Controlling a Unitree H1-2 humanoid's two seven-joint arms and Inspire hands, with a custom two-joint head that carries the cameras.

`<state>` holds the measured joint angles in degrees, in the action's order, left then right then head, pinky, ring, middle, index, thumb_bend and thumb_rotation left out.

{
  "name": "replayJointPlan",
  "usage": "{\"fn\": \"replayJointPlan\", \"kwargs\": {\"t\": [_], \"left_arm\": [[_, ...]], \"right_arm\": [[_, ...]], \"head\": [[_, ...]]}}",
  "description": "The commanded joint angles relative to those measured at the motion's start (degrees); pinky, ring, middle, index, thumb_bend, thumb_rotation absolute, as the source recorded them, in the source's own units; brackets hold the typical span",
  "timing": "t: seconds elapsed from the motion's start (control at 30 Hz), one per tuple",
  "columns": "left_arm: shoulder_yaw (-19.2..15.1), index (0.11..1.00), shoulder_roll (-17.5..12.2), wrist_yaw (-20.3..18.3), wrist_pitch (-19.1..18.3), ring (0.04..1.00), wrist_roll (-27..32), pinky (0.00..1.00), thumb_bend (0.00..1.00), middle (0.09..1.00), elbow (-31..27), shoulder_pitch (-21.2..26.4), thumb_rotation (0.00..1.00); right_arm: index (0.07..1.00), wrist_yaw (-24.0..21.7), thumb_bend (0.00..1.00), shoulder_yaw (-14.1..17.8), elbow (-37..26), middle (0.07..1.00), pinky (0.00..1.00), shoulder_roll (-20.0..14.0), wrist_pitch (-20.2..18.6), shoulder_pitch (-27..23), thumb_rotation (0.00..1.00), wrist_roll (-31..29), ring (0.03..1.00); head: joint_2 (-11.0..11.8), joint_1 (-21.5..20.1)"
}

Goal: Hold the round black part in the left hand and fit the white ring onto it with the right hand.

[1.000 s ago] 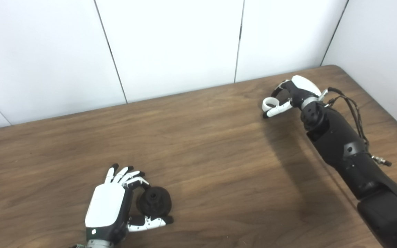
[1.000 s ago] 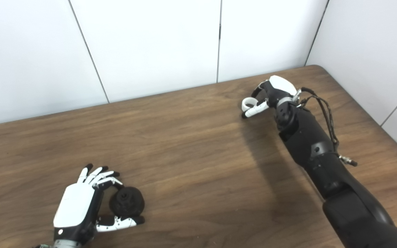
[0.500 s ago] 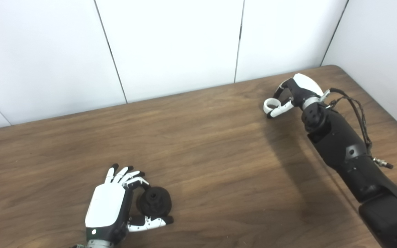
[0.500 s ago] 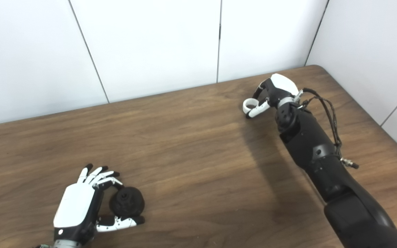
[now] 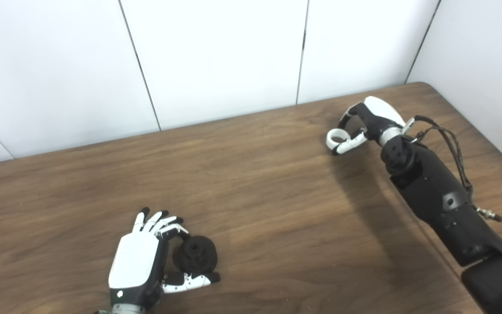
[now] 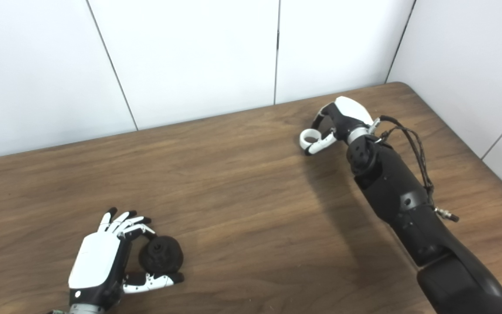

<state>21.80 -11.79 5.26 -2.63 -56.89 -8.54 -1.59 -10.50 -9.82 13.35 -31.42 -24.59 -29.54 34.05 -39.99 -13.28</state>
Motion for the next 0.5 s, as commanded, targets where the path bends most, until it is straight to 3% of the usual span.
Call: {"fn": "replayJointPlan", "kwargs": {"t": [0.0,0.47], "left_arm": [[0.89,0.484,0.15,-0.94,-0.51,0.888,-1.46,1.0,0.52,0.775,0.36,-0.9,0.05],[2.91,0.484,2.63,-0.56,-3.57,0.901,-4.96,1.0,0.53,0.785,0.87,-0.88,0.06]], "right_arm": [[0.485,-0.89,0.52,-0.3,-4.28,0.851,1.0,-2.3,1.84,-2.08,0.14,0.35,0.984],[0.484,-10.67,0.52,-5.58,-24.54,0.844,1.0,1.31,-1.27,1.54,0.14,1.57,0.992]], "head": [[-0.24,1.24],[-1.29,8.09]]}}
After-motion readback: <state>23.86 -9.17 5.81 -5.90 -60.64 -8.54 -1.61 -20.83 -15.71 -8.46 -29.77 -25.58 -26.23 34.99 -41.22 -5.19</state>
